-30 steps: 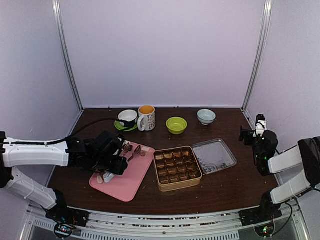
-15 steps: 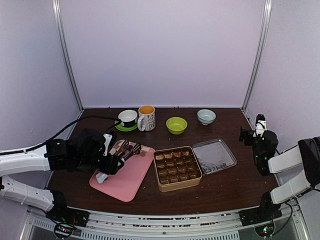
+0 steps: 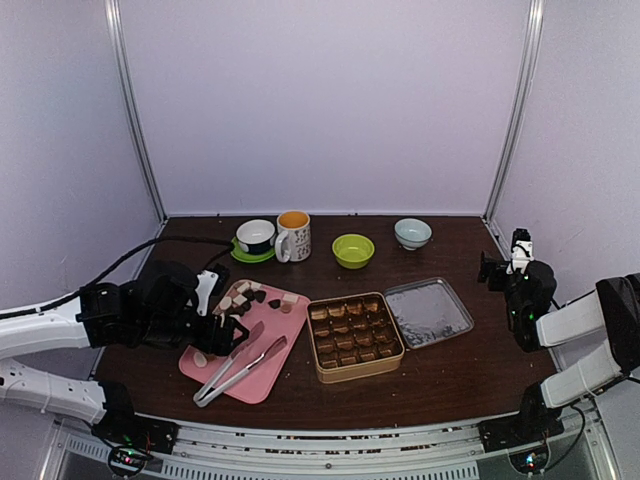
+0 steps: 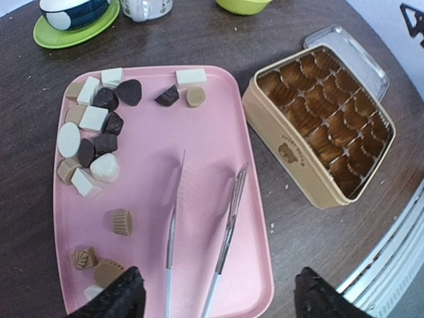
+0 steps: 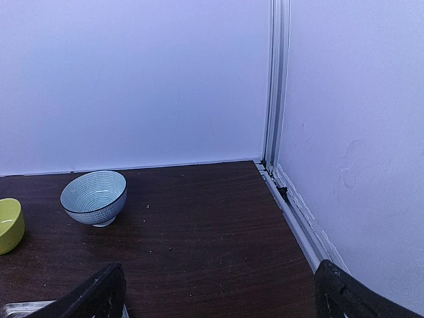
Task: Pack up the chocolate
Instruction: Pick up the clamp from the plate.
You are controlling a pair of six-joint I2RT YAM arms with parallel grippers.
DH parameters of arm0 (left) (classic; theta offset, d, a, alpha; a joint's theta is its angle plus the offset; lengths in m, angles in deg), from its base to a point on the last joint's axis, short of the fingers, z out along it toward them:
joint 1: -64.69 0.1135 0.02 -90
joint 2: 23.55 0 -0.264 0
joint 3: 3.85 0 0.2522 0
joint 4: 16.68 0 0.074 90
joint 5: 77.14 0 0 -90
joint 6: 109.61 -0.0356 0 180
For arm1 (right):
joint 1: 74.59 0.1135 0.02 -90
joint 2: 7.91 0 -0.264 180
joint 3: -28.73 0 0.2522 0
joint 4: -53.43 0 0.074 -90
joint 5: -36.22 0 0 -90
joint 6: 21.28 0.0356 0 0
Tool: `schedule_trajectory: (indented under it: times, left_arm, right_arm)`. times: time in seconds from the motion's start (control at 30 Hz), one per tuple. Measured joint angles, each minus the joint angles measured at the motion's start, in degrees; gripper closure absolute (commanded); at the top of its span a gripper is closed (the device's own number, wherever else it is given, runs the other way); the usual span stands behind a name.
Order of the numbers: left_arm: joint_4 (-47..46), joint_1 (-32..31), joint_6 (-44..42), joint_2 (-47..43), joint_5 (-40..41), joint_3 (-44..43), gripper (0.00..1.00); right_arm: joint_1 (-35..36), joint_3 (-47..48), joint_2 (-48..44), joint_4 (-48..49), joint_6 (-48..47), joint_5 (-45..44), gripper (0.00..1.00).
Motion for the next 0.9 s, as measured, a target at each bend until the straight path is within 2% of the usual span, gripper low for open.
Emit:
schedule_trajectory:
  times: [0.1, 0.4, 0.9]
  left_arm:
    - [0.02, 0.00, -0.09, 1.81, 0.04, 1.16, 0.03]
    - [1.09, 0.00, -3.37, 9.01, -1.22, 3.69, 0.03]
    - [-2.43, 0.00, -7.06, 19.12, -6.49, 5.27, 0.21]
  right_arm:
    - [0.00, 0.00, 0.00, 0.00, 0.00, -0.02, 0.00]
    - [0.00, 0.00, 0.00, 0.00, 0.00, 0.00, 0.00]
    - [0.00, 0.00, 0.00, 0.00, 0.00, 0.00, 0.00]
